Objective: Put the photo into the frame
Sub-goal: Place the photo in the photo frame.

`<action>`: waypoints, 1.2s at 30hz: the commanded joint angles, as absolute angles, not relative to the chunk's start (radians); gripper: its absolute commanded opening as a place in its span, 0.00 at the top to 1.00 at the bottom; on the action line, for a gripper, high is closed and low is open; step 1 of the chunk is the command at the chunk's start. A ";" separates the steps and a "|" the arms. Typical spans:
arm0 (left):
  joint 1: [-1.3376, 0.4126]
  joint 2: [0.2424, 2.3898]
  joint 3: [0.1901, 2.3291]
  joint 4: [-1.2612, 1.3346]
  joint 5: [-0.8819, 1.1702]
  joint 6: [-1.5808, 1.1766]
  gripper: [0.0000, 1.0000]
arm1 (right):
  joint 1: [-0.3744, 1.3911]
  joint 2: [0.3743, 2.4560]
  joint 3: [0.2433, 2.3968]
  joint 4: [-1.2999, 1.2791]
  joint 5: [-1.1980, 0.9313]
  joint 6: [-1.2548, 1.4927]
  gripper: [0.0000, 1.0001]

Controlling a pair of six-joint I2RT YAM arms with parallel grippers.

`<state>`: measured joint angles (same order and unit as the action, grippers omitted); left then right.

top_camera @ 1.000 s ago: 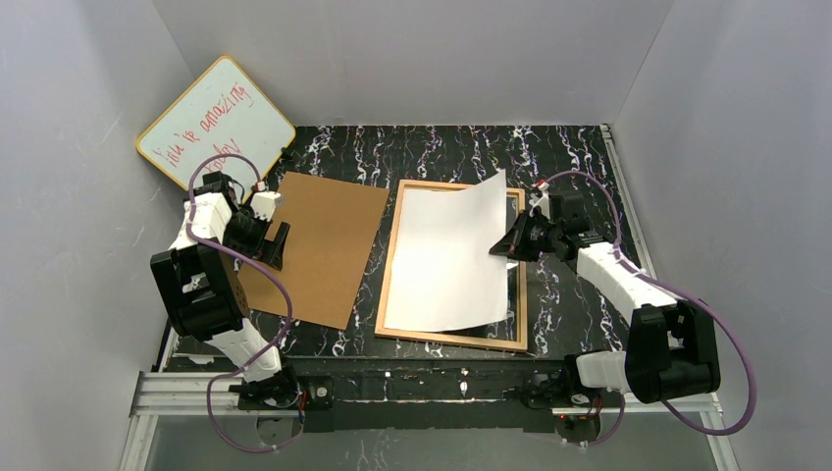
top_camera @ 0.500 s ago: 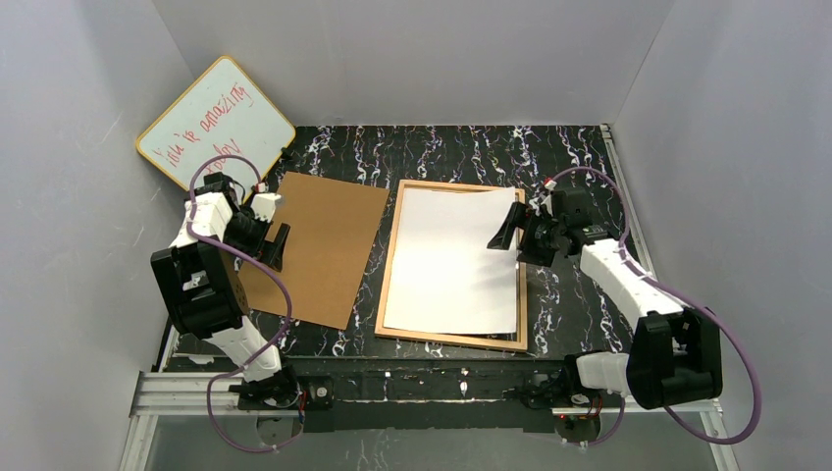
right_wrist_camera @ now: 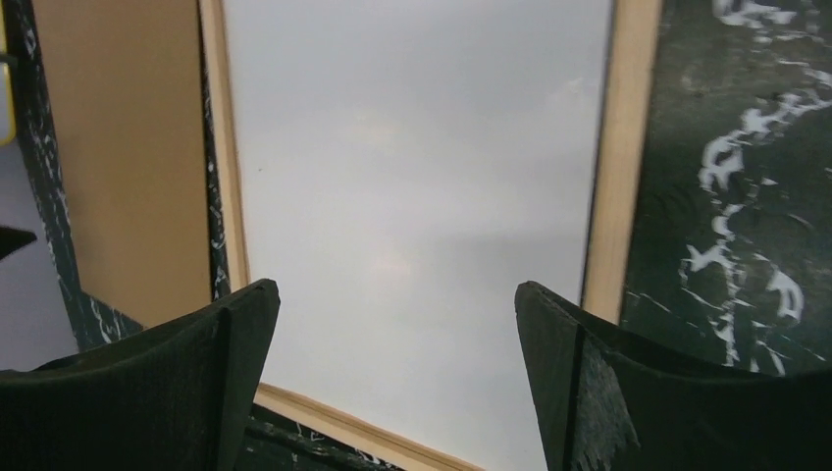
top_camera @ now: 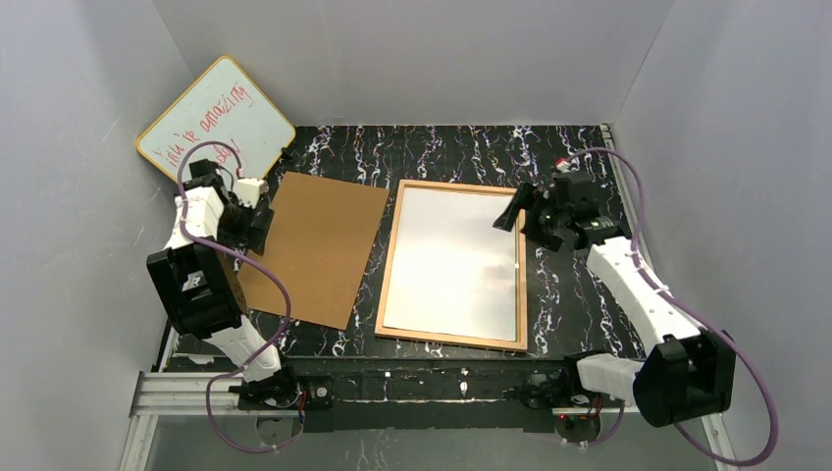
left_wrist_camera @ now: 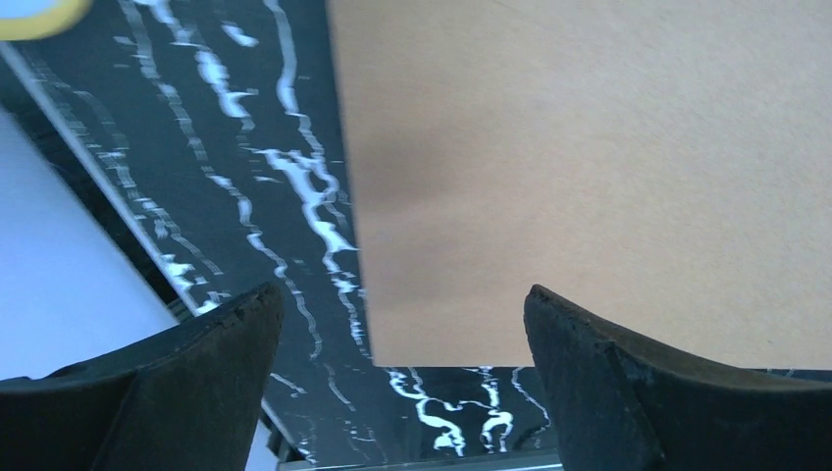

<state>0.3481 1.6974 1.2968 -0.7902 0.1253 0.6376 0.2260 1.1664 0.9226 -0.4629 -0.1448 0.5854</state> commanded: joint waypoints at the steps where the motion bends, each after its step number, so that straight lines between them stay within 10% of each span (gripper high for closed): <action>1: 0.412 1.743 1.404 -0.783 0.115 0.599 0.16 | 0.443 1.270 1.086 -0.472 -0.028 0.661 0.01; 13: 0.416 1.823 1.363 -0.549 0.015 0.543 0.52 | 0.922 1.793 1.514 -0.434 0.156 0.846 0.01; 36: 0.314 1.771 1.086 -0.510 0.133 0.553 0.55 | 1.010 2.235 1.783 -0.513 0.269 0.950 0.01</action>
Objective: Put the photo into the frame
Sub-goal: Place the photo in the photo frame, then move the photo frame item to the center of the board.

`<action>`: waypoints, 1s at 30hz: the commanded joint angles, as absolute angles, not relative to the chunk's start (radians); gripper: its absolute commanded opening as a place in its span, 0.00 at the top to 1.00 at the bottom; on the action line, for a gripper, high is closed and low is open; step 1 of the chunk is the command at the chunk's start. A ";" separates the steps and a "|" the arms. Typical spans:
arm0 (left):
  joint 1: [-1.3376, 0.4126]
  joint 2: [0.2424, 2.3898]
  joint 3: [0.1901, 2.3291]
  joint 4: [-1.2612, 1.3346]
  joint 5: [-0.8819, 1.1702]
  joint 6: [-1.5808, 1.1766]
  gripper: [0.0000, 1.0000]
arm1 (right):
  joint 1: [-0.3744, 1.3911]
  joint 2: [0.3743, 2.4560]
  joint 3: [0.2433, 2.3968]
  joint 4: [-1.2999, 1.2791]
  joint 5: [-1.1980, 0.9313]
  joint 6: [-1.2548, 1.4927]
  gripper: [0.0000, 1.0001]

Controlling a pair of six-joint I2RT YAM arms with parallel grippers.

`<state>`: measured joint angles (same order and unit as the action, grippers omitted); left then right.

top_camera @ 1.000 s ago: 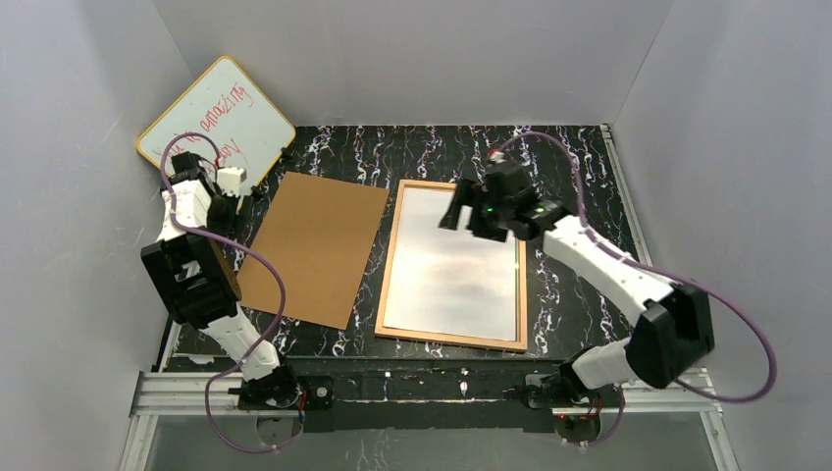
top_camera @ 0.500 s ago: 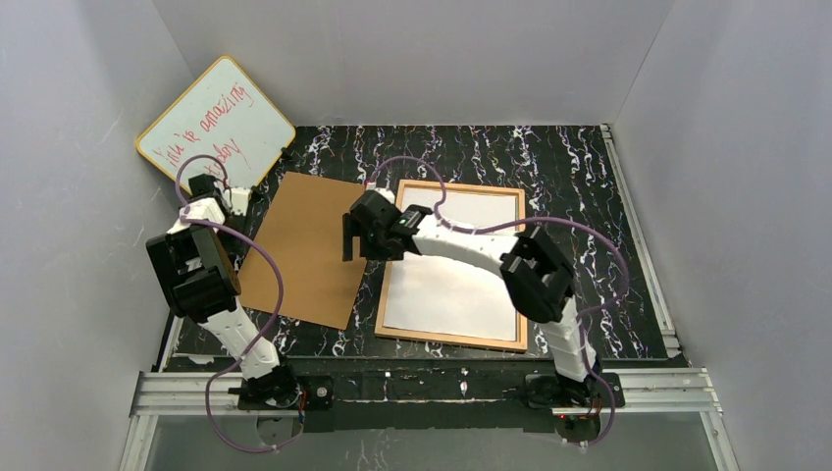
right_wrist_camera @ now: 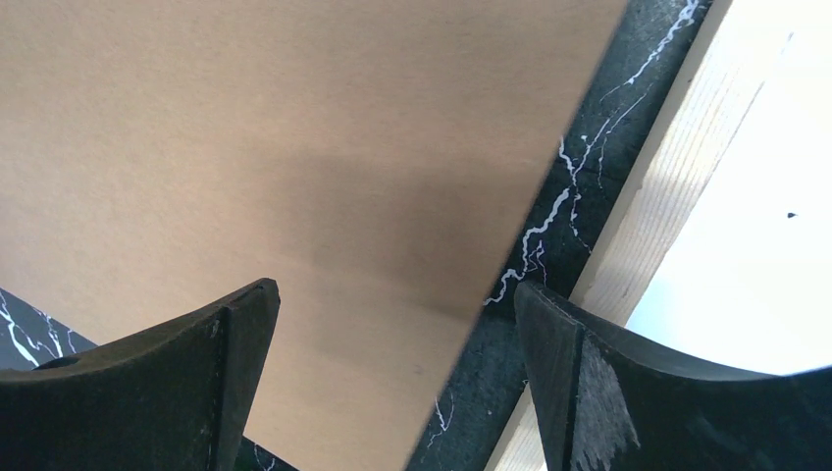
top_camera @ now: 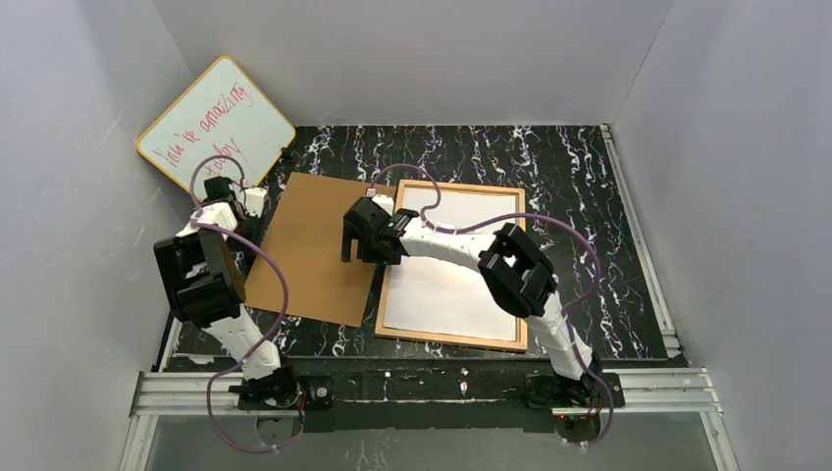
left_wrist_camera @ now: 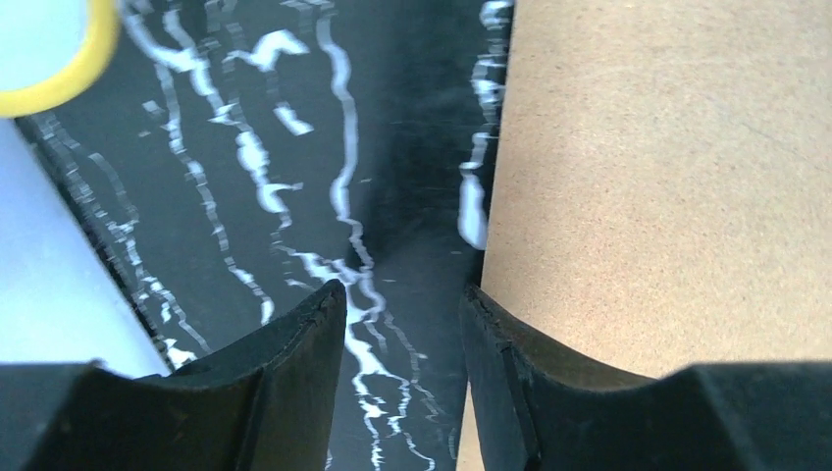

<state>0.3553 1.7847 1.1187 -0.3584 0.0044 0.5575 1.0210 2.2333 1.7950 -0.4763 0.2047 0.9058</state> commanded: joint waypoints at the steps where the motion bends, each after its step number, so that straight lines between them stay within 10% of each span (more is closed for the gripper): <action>1: 0.312 1.771 1.085 -0.523 0.141 0.557 0.55 | 1.005 2.236 1.774 -0.511 0.268 0.958 0.01; 30: 0.222 1.884 1.100 -0.624 0.131 0.612 0.62 | 0.975 1.941 1.576 0.056 -0.124 1.093 0.06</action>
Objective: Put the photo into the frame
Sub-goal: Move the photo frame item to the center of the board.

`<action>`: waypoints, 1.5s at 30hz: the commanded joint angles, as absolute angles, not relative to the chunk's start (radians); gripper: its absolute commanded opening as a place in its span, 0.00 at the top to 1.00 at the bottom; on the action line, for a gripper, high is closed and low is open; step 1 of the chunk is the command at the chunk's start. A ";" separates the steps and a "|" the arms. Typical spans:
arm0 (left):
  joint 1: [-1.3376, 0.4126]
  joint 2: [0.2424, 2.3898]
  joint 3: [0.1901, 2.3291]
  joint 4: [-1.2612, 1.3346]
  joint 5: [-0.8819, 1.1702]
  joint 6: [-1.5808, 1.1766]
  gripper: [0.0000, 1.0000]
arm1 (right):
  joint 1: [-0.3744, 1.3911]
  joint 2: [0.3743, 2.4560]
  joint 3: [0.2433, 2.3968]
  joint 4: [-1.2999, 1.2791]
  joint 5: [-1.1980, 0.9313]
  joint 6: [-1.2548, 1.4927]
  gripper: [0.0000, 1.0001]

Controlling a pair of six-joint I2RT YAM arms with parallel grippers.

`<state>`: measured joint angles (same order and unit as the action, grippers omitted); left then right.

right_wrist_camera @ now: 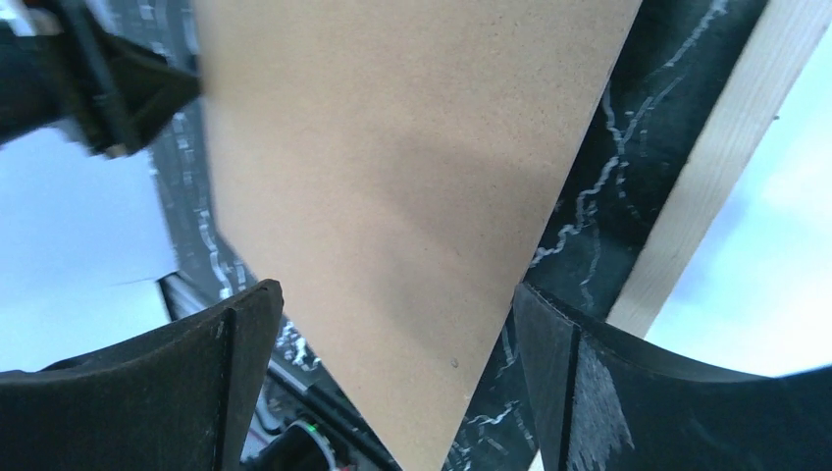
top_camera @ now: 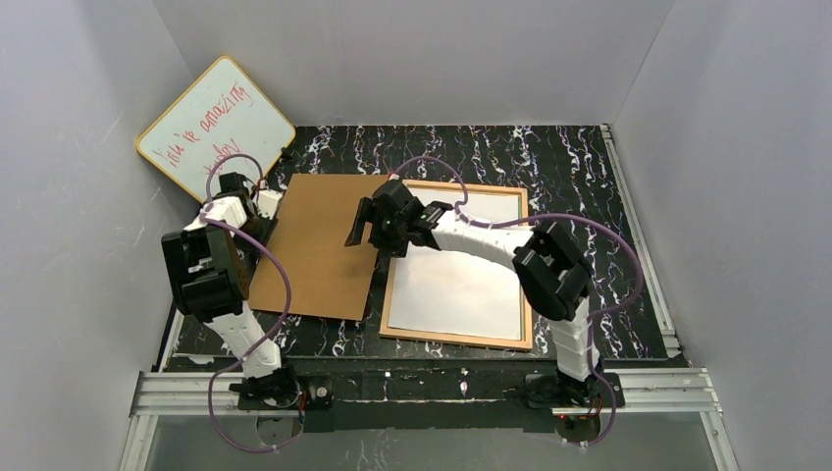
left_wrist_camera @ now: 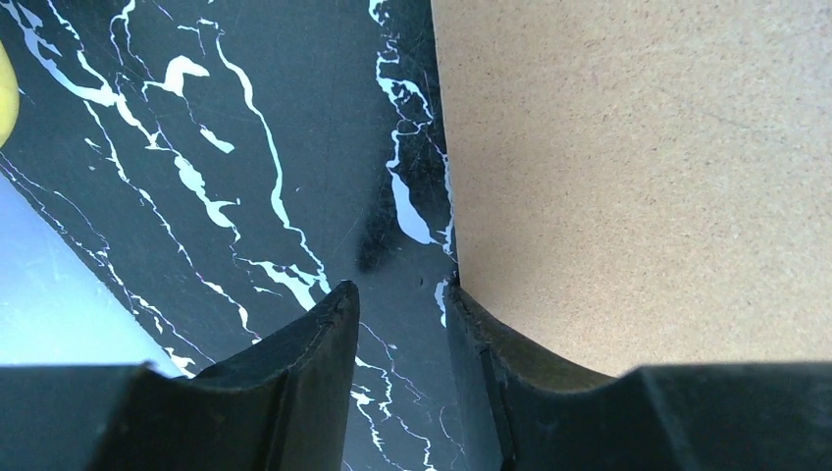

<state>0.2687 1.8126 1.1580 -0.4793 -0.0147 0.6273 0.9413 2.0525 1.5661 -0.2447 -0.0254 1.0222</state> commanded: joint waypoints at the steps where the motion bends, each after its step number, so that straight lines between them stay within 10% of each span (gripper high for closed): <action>1: 0.218 1.883 1.100 -0.628 0.136 0.613 0.62 | 0.974 1.933 1.565 0.053 -0.120 1.096 0.06; 27: -0.068 1.926 1.092 -0.728 0.181 0.574 0.66 | 0.879 1.597 1.048 0.093 0.074 1.321 0.16; 45: -0.072 1.920 1.075 -0.680 0.093 0.559 0.68 | 0.834 1.631 1.070 -0.190 0.111 1.216 0.14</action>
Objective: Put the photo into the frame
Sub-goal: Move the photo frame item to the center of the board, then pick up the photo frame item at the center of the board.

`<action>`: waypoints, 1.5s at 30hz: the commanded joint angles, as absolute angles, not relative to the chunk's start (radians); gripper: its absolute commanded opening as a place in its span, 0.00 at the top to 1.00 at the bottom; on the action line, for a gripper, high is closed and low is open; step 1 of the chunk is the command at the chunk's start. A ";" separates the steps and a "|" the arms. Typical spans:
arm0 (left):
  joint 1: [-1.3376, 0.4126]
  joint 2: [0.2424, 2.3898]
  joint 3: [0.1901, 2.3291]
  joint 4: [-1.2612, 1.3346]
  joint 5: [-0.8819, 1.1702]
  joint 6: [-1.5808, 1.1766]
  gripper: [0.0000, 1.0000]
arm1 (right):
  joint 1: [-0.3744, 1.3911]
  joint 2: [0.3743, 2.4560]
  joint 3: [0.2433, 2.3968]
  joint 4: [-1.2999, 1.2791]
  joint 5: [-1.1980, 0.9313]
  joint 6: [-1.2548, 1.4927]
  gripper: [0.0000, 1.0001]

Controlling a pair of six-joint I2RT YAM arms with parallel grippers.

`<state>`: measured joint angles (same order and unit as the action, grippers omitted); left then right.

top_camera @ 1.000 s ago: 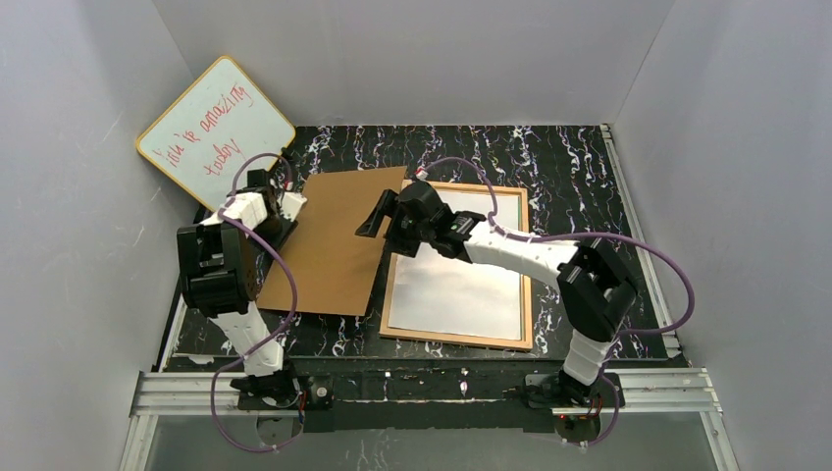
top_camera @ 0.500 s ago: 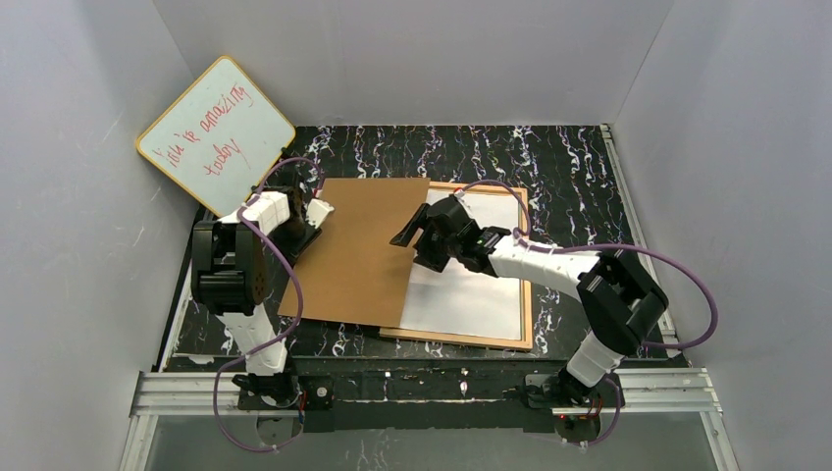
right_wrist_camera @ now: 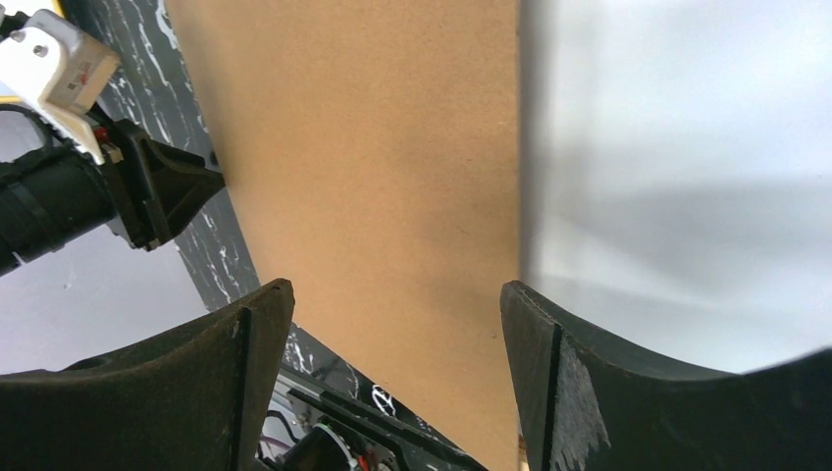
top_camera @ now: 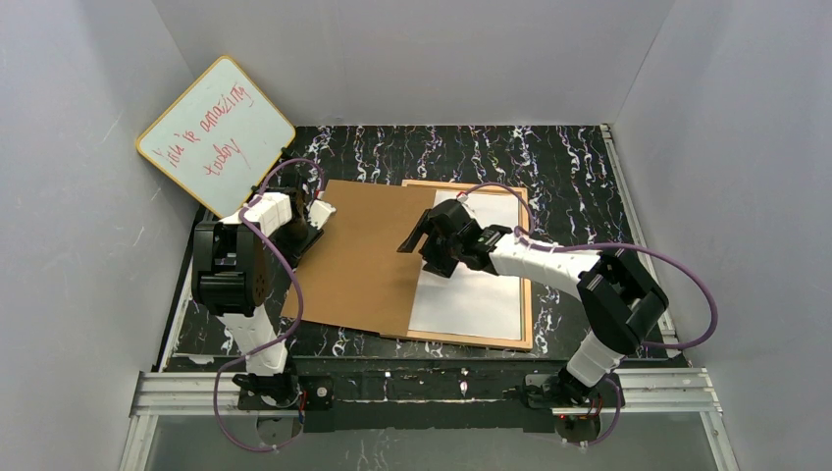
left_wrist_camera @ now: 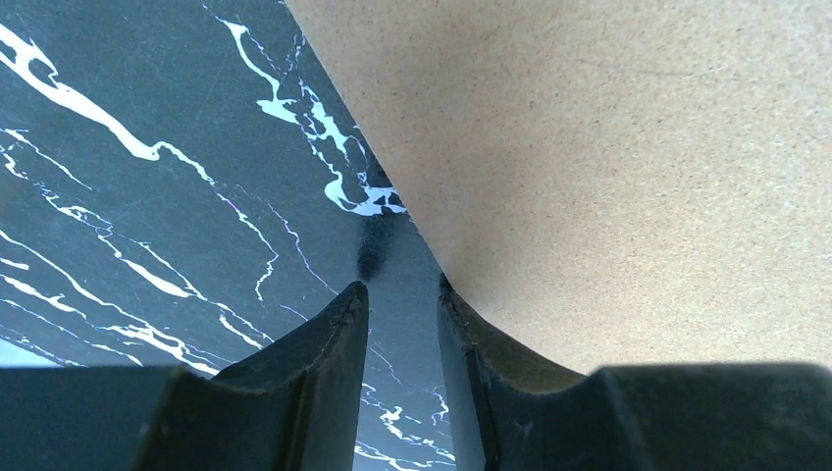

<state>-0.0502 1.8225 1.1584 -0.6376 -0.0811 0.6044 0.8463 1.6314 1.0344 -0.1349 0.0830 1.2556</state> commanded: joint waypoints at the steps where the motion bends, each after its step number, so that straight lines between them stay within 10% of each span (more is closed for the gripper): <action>1: -0.072 1.922 1.077 -0.679 0.094 0.558 0.68 | 0.834 1.630 1.070 -0.198 0.116 1.209 0.14; 45: -0.072 1.925 1.089 -0.694 0.061 0.573 0.72 | 0.815 1.761 1.058 -0.111 -0.043 1.106 0.38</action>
